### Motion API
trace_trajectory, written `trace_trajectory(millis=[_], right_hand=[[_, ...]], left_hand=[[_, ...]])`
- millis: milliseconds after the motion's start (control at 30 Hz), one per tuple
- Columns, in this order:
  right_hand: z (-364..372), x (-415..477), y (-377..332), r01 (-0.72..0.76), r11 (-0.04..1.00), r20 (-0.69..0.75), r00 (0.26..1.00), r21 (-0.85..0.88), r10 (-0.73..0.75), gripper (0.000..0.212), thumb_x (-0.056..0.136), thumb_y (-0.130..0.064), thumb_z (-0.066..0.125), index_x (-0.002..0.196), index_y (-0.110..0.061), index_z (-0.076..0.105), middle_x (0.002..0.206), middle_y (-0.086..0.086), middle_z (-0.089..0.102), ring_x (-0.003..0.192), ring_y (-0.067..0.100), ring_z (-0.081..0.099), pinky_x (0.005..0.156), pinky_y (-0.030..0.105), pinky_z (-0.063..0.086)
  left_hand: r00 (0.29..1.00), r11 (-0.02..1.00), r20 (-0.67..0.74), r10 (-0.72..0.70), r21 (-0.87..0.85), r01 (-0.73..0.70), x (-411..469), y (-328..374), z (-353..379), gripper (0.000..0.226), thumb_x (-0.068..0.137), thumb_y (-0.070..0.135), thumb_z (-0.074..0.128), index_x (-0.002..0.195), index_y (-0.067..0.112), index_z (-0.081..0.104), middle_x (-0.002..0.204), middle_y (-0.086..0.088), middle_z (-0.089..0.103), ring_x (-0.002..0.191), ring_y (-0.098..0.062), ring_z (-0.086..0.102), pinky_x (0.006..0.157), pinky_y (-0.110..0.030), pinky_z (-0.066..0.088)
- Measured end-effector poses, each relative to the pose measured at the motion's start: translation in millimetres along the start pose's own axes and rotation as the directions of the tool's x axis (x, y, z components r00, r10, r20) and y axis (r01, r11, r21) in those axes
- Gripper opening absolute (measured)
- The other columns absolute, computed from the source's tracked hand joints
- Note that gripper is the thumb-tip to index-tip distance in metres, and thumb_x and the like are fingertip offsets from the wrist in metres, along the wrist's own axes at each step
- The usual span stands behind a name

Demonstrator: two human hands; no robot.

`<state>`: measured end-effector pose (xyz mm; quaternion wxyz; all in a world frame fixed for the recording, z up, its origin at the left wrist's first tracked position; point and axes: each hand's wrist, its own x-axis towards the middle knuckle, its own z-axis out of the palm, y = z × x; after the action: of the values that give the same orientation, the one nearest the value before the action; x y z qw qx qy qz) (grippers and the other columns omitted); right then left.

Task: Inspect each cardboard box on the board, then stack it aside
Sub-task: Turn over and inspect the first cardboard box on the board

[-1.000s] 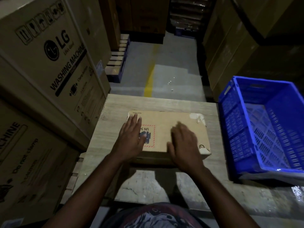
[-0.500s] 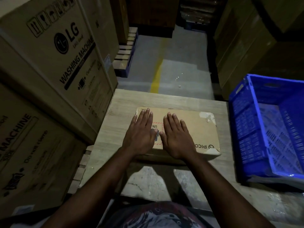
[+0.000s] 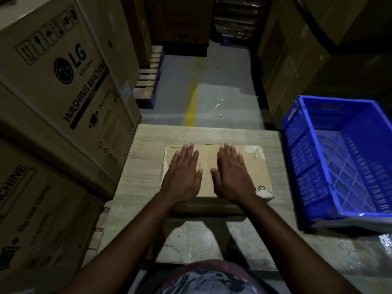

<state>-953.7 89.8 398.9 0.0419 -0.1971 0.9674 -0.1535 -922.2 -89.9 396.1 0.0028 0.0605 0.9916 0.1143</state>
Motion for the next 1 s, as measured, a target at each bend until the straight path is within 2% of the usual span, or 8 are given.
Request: trace_trajectory(millis=[67, 133, 433, 567, 667, 767, 867, 1000], right_hand=[[2, -2, 6, -0.032, 0.999, 0.016, 0.999, -0.044, 0.033, 0.078, 0.098, -0.054, 0.012, 0.16, -0.005, 0.011, 0.168, 0.014, 0.003, 0.156, 0.024, -0.004, 0.125, 0.039, -0.004], [5, -4, 7, -0.036, 0.997, -0.002, 0.999, -0.065, 0.036, 0.081, 0.096, -0.055, 0.008, 0.16, -0.005, 0.013, 0.168, 0.014, 0.005, 0.156, 0.023, -0.002, 0.126, 0.039, -0.004], [8, -3, 7, -0.032, 0.997, -0.024, 0.999, -0.073, 0.03, 0.077, 0.098, -0.053, 0.011, 0.16, -0.007, 0.011, 0.168, 0.011, 0.002, 0.156, 0.022, -0.005, 0.126, 0.04, -0.003], [-1, 1, 13, -0.044, 0.997, -0.057, 0.997, 0.059, 0.048, 0.065, 0.104, -0.044, 0.023, 0.16, -0.011, 0.016, 0.169, 0.008, 0.006, 0.156, 0.019, -0.001, 0.126, 0.038, 0.001], [-13, 8, 28, -0.096, 0.994, -0.126, 0.987, 0.055, 0.102, 0.062, 0.105, -0.04, 0.028, 0.16, -0.012, 0.017, 0.169, 0.007, 0.006, 0.155, 0.017, -0.001, 0.126, 0.035, 0.0], [-18, 15, 47, -0.167, 0.986, -0.118, 0.979, -0.015, 0.164, 0.064, 0.106, -0.043, 0.026, 0.16, -0.013, 0.013, 0.169, 0.005, 0.003, 0.155, 0.017, -0.004, 0.125, 0.035, -0.002], [-15, 16, 59, -0.189, 0.98, -0.066, 0.981, -0.065, 0.185, 0.066, 0.105, -0.047, 0.022, 0.161, -0.013, 0.009, 0.169, 0.006, 0.002, 0.155, 0.017, -0.005, 0.125, 0.036, -0.003], [-11, 17, 58, -0.202, 0.977, -0.1, 0.976, -0.072, 0.194, 0.067, 0.104, -0.048, 0.024, 0.161, -0.013, 0.014, 0.169, 0.005, 0.009, 0.156, 0.018, 0.001, 0.126, 0.037, 0.0]], left_hand=[[1.0, 1.0, -0.002, -0.012, 0.015, 0.012, 2, 2, 7, 0.071, 0.099, 0.048, 0.015, 0.16, 0.012, 0.008, 0.167, -0.007, 0.0, 0.154, -0.018, -0.006, 0.125, -0.039, -0.003], [1.0, 1.0, -0.014, -0.018, 0.018, 0.019, 2, 2, 10, 0.073, 0.098, 0.051, 0.014, 0.16, 0.012, 0.008, 0.167, -0.006, 0.001, 0.154, -0.018, -0.004, 0.125, -0.04, 0.0], [1.0, 1.0, -0.022, -0.019, 0.02, 0.019, 1, 1, 9, 0.075, 0.096, 0.053, 0.009, 0.16, 0.014, 0.007, 0.167, -0.005, -0.001, 0.154, -0.017, -0.005, 0.125, -0.039, -0.002], [0.998, 0.998, -0.049, -0.044, -0.044, 0.041, 5, 3, 5, 0.069, 0.097, 0.049, 0.021, 0.158, 0.016, 0.018, 0.167, -0.003, 0.007, 0.154, -0.017, 0.001, 0.124, -0.037, -0.004], [0.997, 0.994, -0.072, -0.017, -0.107, 0.009, 18, 11, 1, 0.062, 0.099, 0.043, 0.03, 0.157, 0.022, 0.025, 0.167, 0.004, 0.009, 0.154, -0.013, 0.002, 0.124, -0.036, -0.003], [0.998, 0.996, -0.055, 0.004, -0.085, -0.009, 31, 18, 6, 0.06, 0.103, 0.043, 0.03, 0.159, 0.024, 0.018, 0.167, 0.004, 0.003, 0.154, -0.012, -0.002, 0.124, -0.035, -0.005], [1.0, 1.0, -0.018, 0.009, 0.006, -0.009, 36, 19, 13, 0.064, 0.102, 0.048, 0.021, 0.16, 0.024, 0.01, 0.168, 0.001, 0.001, 0.154, -0.015, -0.003, 0.125, -0.041, -0.002], [1.0, 1.0, -0.014, 0.018, 0.011, -0.018, 37, 18, 13, 0.065, 0.101, 0.05, 0.018, 0.16, 0.024, 0.009, 0.168, 0.001, 0.003, 0.154, -0.016, -0.003, 0.125, -0.042, -0.001]])
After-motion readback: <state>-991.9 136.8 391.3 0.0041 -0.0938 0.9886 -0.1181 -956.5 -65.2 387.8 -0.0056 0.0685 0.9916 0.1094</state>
